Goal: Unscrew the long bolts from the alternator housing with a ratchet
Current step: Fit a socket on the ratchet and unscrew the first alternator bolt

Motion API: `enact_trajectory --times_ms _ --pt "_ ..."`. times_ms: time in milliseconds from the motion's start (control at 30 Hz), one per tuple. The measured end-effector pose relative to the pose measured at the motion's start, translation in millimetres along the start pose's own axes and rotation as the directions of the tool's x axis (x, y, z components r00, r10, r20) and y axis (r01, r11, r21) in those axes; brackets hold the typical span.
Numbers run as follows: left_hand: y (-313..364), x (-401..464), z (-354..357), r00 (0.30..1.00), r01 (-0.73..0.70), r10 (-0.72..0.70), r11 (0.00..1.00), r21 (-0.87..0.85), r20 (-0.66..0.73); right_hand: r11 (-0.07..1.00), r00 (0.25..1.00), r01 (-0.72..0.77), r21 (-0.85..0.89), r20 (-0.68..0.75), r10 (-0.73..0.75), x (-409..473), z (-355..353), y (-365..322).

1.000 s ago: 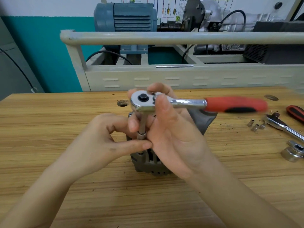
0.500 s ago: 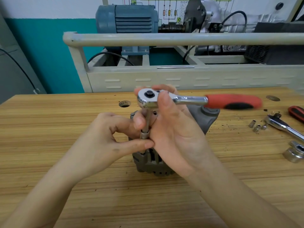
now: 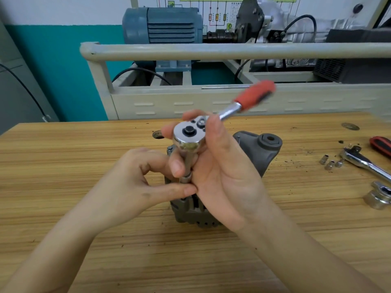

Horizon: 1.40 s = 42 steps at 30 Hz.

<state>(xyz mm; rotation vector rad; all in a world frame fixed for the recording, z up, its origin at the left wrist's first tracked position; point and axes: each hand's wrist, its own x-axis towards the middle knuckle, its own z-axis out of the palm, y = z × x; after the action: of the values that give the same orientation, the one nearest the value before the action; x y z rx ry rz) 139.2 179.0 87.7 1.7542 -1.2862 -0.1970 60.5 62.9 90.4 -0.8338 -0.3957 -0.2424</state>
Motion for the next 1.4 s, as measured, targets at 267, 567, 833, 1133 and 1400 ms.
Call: enact_trajectory --times_ms 267,567,833,1133,1400 --pt "-1.1 -0.4 0.0 1.0 -0.004 0.004 1.0 0.031 -0.011 0.999 1.0 -0.018 -0.037 -0.015 0.018 -0.9 -0.8 0.3" --pt "-3.3 -0.9 0.3 1.0 0.023 -0.022 1.0 -0.018 0.022 1.0 1.0 0.009 -0.013 0.007 -0.009 -1.0 -1.7 -0.6" --pt "-2.9 0.5 2.4 0.999 0.048 -0.047 0.997 -0.054 0.009 1.0 0.998 0.001 -0.021 -0.061 -0.002 0.9 -2.2 -4.0" --pt "-1.9 -0.6 3.1 0.997 0.081 -0.08 0.991 -0.11 0.017 0.998 0.998 -0.052 -0.045 -0.028 0.051 2.2 -2.2 -5.8" --pt "-2.0 0.7 3.4 0.997 0.082 -0.081 0.994 -0.075 0.008 1.0 0.997 0.011 0.013 -0.072 -0.01 1.6 -3.8 -7.6"
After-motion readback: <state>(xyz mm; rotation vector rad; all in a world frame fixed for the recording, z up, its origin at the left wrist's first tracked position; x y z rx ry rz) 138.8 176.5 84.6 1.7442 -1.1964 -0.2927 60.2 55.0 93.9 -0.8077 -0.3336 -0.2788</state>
